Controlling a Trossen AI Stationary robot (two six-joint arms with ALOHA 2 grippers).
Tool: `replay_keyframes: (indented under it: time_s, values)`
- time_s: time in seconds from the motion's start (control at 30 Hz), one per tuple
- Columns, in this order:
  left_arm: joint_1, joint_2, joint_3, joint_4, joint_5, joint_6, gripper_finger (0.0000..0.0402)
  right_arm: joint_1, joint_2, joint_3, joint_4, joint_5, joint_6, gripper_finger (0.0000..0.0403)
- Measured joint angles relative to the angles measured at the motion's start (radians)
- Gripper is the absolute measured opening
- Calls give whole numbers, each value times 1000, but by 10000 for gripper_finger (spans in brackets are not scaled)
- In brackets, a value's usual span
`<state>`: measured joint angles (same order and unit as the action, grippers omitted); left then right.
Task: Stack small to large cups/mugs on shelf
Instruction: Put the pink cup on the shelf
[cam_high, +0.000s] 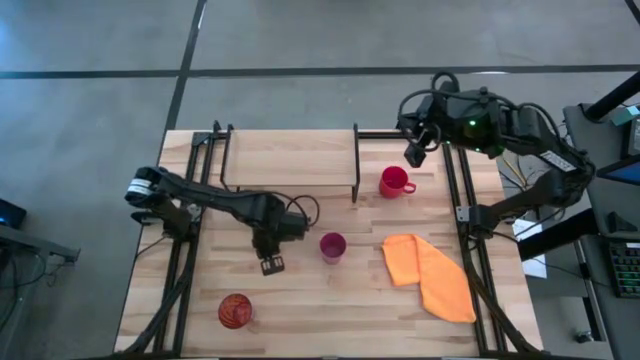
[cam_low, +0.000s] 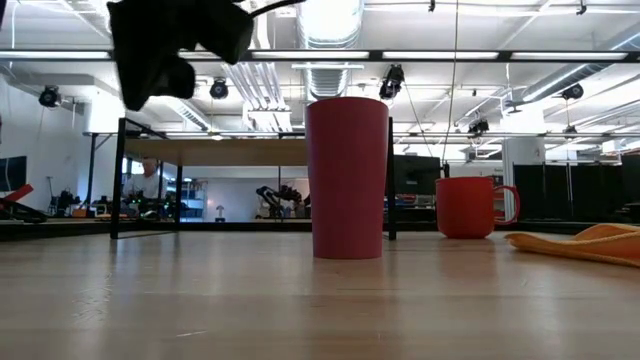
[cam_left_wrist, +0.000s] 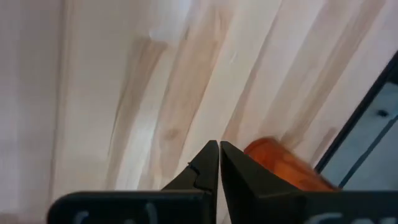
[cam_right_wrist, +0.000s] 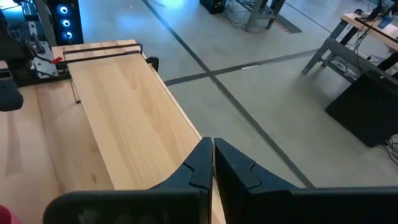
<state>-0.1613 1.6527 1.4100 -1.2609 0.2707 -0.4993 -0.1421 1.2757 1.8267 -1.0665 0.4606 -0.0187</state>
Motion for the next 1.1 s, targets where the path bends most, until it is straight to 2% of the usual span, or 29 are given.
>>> replay_keyframes:
  time_s: [0.13,0.27,0.43,0.6,0.77,1.1]
  values:
    - [8,0,17,12,-6,-15,34,0,-41,0,-1,0,-1,9]
    - [10,0,17,51,-9,-33,85,0,-82,0,-1,0,-1,9]
    - [18,0,33,220,-1,-157,134,0,-122,0,-20,0,-1,9]
    - [51,9,98,403,-24,-202,131,0,-138,1,-85,2,2,9]
    - [93,50,145,376,-92,-201,112,0,-140,-1,-115,4,15,9]
    - [135,137,151,388,-97,-201,102,0,-134,-3,-116,4,12,9]
